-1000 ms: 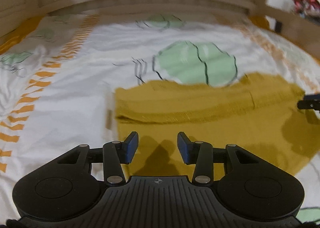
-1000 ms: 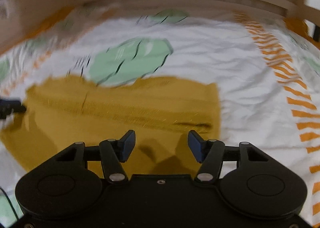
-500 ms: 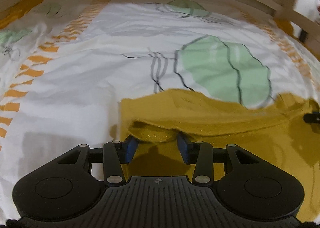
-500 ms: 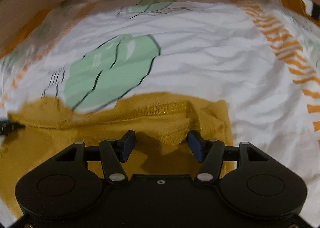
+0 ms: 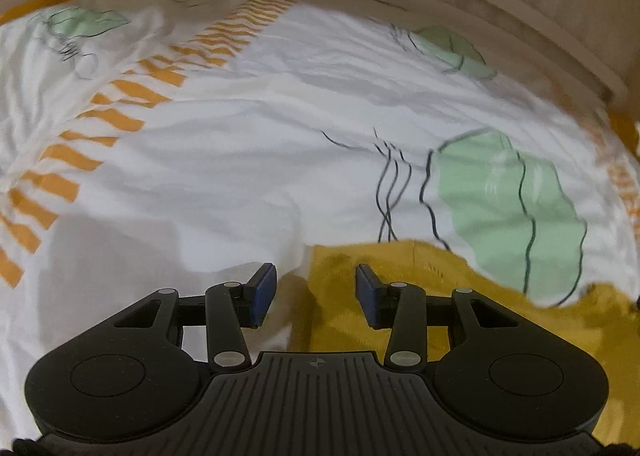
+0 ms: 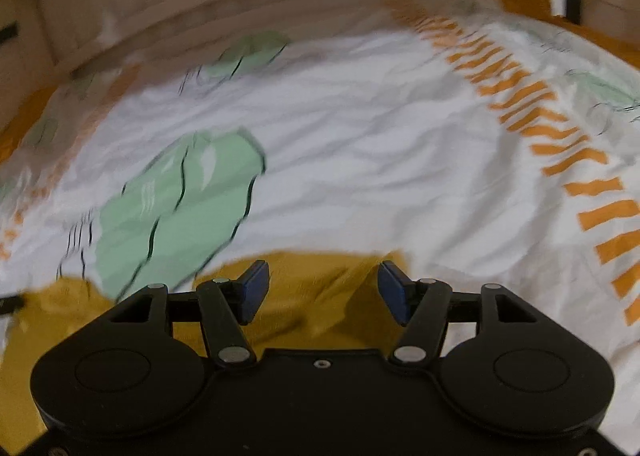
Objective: Fold small clothes
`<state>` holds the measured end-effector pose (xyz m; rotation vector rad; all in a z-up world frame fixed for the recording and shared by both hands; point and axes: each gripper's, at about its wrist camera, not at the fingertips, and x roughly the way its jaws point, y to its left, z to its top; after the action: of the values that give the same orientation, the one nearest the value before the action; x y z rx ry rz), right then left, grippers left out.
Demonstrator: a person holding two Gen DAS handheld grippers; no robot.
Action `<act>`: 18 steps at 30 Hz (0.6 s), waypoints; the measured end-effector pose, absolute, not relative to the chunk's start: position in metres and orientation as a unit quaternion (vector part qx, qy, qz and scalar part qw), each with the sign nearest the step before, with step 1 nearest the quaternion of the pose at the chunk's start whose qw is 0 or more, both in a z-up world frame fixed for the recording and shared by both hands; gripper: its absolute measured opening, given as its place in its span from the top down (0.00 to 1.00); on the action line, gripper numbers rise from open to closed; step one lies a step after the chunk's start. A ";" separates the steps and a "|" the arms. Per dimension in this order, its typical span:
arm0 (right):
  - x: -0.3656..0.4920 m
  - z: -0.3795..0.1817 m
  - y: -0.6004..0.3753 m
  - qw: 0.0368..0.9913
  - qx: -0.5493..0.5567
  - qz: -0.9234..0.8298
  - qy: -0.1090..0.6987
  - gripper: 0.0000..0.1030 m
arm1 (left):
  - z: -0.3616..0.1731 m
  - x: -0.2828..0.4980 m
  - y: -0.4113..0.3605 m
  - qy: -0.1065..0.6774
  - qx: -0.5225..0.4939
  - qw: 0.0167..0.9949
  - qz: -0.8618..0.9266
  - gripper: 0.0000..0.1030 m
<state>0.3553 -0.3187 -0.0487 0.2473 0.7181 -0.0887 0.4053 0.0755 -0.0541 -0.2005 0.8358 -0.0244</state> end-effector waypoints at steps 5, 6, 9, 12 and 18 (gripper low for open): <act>0.337 -0.036 -0.294 0.937 0.068 0.000 0.344 0.37 | -0.031 0.363 0.073 0.377 -0.064 0.923 -0.045 0.59; 0.331 -0.037 -0.285 0.936 0.063 0.016 0.346 0.37 | -0.029 0.352 0.072 0.375 -0.060 0.924 -0.051 0.59; 0.318 -0.041 -0.261 0.929 0.063 0.051 0.360 0.37 | -0.027 0.317 0.068 0.373 -0.052 0.925 -0.047 0.59; 0.309 -0.044 -0.236 0.923 0.056 0.078 0.372 0.37 | -0.030 0.290 0.065 0.378 -0.034 0.925 -0.026 0.59; 0.311 -0.050 -0.197 0.916 0.031 0.103 0.387 0.32 | -0.044 0.271 0.062 0.390 0.021 0.920 0.028 0.59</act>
<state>0.3105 -0.1969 -0.0502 0.0629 0.7961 0.2116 0.2713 0.0618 -0.0437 0.0424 0.8023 0.0573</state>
